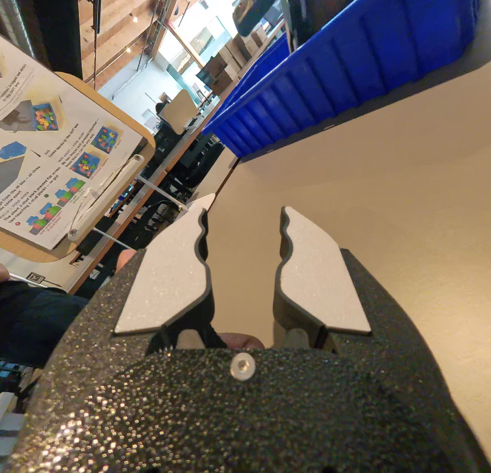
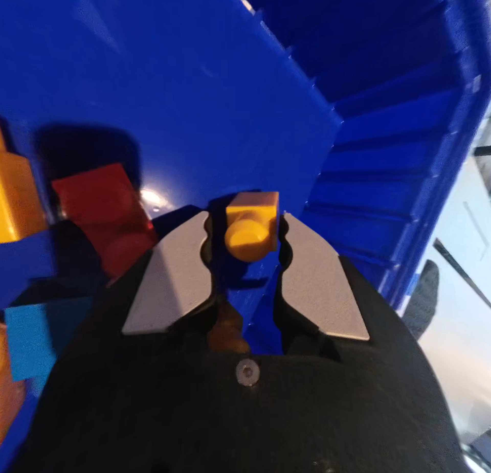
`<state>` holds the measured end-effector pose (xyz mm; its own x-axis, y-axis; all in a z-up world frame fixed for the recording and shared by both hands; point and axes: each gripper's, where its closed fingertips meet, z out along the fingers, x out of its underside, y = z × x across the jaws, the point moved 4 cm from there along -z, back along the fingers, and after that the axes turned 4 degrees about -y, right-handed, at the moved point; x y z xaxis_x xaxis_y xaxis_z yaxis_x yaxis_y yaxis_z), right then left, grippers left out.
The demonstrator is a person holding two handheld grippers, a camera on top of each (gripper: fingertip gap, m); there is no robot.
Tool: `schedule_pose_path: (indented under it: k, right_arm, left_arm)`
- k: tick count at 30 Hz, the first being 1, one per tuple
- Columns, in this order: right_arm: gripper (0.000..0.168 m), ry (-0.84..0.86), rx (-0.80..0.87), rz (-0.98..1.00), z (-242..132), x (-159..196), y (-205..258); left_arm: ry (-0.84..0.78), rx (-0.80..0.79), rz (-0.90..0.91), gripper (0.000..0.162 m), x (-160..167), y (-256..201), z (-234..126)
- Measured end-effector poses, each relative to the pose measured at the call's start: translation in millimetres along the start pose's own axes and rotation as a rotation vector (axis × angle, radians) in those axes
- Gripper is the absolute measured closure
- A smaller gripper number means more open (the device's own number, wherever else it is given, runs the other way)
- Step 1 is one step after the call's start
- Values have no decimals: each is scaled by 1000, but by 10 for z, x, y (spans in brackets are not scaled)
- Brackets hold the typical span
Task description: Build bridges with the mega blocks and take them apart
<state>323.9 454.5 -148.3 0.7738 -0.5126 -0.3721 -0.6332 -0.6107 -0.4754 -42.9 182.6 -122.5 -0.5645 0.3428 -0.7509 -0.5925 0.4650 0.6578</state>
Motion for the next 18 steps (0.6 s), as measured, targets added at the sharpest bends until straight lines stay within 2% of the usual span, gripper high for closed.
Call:
schedule_pose_path:
  k: [2,5,8,10,12,15,18]
  right_arm:
    - [105,-1,-57,32,-25,20,62]
    - [96,-103,-41,91,-301,-65,10]
    - [96,-357,-48,229,-914,-271,5]
    - [99,-557,-107,268,-1458,-448,233]
    - [100,-704,-257,188,-1991,-609,791]
    - [100,-812,-545,-35,-2629,-702,1930]
    - [102,-818,-664,-220,-2766,-673,2866]
  left_arm:
    - [-6,-7,-20,111,-1,28,-6]
    - [-14,-11,-34,111,-16,44,-16]
    - [-21,-13,-42,111,-36,54,-26]
    - [-31,-13,-73,111,-58,72,-30]
    - [-47,-4,-135,112,-91,93,-36]
    - [-72,37,-281,111,-194,145,-82]
    - [-86,37,-389,110,-404,283,-236]
